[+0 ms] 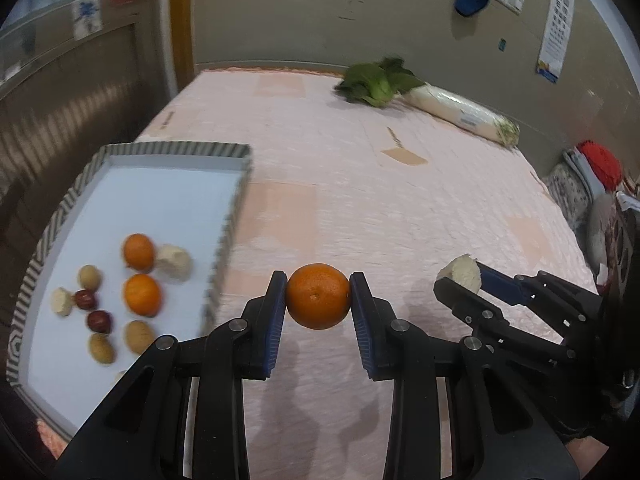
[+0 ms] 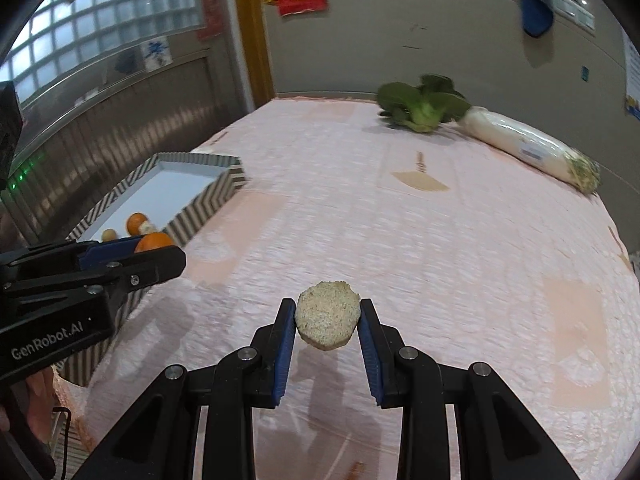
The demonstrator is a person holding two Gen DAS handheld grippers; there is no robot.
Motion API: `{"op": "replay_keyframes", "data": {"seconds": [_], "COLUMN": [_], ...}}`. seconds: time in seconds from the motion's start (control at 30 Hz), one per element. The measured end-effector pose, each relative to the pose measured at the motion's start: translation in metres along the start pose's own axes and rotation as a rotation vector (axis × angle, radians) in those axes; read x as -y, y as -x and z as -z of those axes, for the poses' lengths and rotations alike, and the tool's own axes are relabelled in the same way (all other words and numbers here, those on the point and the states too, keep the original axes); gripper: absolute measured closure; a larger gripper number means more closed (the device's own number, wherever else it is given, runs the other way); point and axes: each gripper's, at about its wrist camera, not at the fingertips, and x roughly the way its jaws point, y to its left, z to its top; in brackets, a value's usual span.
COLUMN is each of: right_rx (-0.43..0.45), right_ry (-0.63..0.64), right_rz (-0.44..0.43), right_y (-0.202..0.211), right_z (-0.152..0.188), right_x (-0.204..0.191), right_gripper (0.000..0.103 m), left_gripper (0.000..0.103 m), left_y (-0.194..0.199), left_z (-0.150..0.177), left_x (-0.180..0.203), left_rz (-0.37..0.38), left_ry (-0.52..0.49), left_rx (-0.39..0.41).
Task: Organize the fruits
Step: 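Carry the orange and white chunk in both grippers over the tray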
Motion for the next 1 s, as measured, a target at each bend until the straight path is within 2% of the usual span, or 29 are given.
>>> {"op": "replay_keyframes", "data": {"seconds": [0.2,0.6,0.77,1.0], "right_rx": [0.005,0.002,-0.010,-0.054], "right_ry": [0.052,0.184,0.250,0.292], "right_rz": [-0.046,-0.184,-0.235,-0.282], "right_y": [-0.005,-0.023,-0.037,-0.063], "right_z": [-0.013,-0.042,-0.050,-0.054], "right_x": [-0.033,-0.115,-0.152,-0.185], "right_gripper": [0.073,0.073,0.073,0.073], "left_gripper": [0.072,0.072,0.072,0.072], "left_y": [0.019,0.035,0.031,0.024], "left_z": [0.003,0.028,0.038,0.047], "left_x": [-0.043,-0.134,-0.153,-0.166], "left_rz": [-0.024,-0.155,-0.183,-0.222], "left_ry": [0.063,0.185,0.215,0.226], "left_rx": [0.010,-0.006,-0.022,-0.024]}}
